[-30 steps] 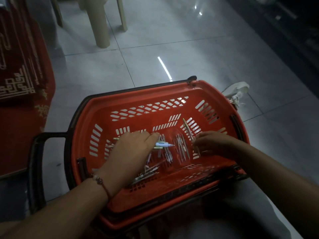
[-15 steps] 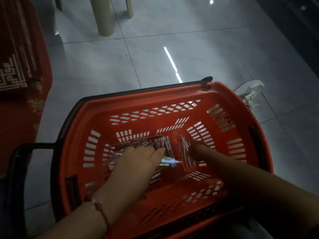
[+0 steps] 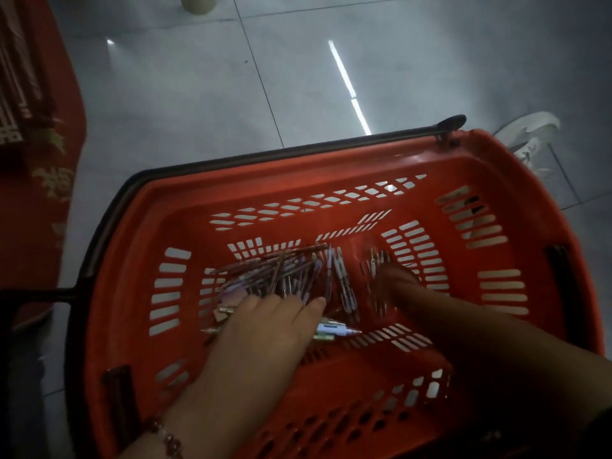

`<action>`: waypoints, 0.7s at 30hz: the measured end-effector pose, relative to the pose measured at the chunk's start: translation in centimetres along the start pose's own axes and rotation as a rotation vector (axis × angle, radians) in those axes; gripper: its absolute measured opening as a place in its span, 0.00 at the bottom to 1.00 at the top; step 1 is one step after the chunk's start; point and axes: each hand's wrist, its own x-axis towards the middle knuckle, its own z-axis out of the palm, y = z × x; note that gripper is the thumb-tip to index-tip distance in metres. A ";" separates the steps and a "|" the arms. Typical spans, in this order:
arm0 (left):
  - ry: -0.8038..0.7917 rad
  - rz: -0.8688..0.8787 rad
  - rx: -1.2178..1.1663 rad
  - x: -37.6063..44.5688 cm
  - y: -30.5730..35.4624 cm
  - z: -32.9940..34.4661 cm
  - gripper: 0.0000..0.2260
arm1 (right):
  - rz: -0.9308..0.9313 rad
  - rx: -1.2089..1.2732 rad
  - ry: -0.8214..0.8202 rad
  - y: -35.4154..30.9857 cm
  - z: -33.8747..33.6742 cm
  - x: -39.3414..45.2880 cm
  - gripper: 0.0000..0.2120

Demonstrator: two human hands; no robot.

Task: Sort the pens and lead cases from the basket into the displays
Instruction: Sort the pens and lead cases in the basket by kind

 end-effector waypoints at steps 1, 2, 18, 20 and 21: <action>0.000 0.007 0.010 0.0 0.0 -0.1 0.27 | -0.008 -0.049 0.000 -0.1 -0.4 -0.1 0.10; 0.001 0.007 0.015 -0.1 0.0 -0.3 0.27 | -0.033 -0.077 0.005 -0.3 -0.6 -0.3 0.12; 0.113 0.176 0.167 -0.7 2.7 -4.9 0.25 | -0.499 0.890 -0.569 -0.1 -7.2 -25.3 0.08; 0.107 0.224 0.179 -1.1 3.6 -5.4 0.25 | -0.527 0.895 -0.485 1.1 -6.6 -26.7 0.09; 0.104 0.242 0.183 -1.3 4.1 -5.6 0.28 | -0.523 0.911 -0.462 1.6 -6.3 -27.4 0.09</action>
